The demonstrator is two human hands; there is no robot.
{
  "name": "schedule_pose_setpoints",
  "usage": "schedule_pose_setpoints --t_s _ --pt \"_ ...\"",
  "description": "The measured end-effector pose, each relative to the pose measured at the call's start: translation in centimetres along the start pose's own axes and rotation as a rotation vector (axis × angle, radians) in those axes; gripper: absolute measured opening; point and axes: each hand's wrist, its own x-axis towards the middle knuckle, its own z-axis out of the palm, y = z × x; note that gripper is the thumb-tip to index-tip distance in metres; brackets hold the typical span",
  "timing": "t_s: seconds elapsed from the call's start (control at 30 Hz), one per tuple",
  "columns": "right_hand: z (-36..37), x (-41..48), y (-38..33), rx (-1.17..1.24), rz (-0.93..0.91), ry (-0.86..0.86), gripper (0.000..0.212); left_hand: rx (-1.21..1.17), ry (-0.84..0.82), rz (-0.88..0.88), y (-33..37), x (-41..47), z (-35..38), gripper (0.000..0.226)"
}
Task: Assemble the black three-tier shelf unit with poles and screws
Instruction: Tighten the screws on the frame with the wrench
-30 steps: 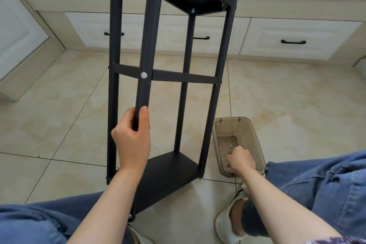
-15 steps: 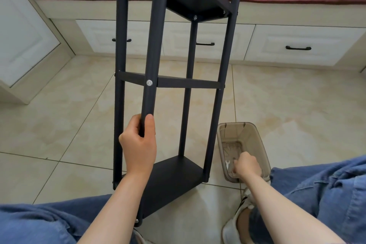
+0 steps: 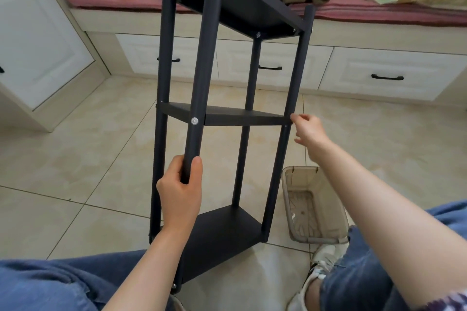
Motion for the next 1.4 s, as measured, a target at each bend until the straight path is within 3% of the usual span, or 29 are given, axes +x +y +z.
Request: schedule_pose_setpoints --t_s 0.13,0.33,0.5,0.63,0.7,0.87,0.97,1.13,1.27,1.4 --pt "-1.0 1.0 -2.7 0.024 -0.02 -0.06 0.062 0.041 -0.022 0.027 -0.8 -0.3 -1.0 0.026" --pt "-2.0 1.0 -3.9 0.417 0.017 -0.224 0.011 0.103 -0.058 0.044 -1.2 0.0 -2.2 0.029" --pt "-2.0 0.7 -2.4 0.616 0.022 -0.228 0.007 0.178 -0.072 0.096 -0.8 1.3 -3.0 0.026" --pt "-2.9 0.6 -1.2 0.674 0.002 -0.265 0.005 0.201 -0.062 0.102 0.2 2.5 -2.6 0.01" --pt "-3.1 0.5 -1.1 0.699 0.002 -0.259 0.005 0.227 -0.056 0.117 1.3 4.0 -2.3 0.021" --pt "-2.3 -0.5 -1.7 0.713 -0.021 -0.259 0.003 0.626 -0.04 0.289 5.0 10.8 -1.8 0.037" --pt "-1.7 -1.1 -2.4 0.731 -0.043 -0.245 0.003 0.845 -0.097 0.278 6.5 14.6 -2.0 0.043" --pt "-1.4 -1.8 -3.4 0.7 -0.074 -0.257 0.003 0.526 -0.262 0.029 6.5 17.3 -2.3 0.026" --pt "-0.9 -2.5 -5.3 0.647 -0.147 -0.266 0.006 0.321 -0.19 -0.031 7.7 17.8 -1.7 0.016" --pt "-0.8 -2.4 -8.0 0.564 -0.197 -0.267 0.009 0.109 -0.063 -0.05 8.7 18.2 -1.3 0.02"
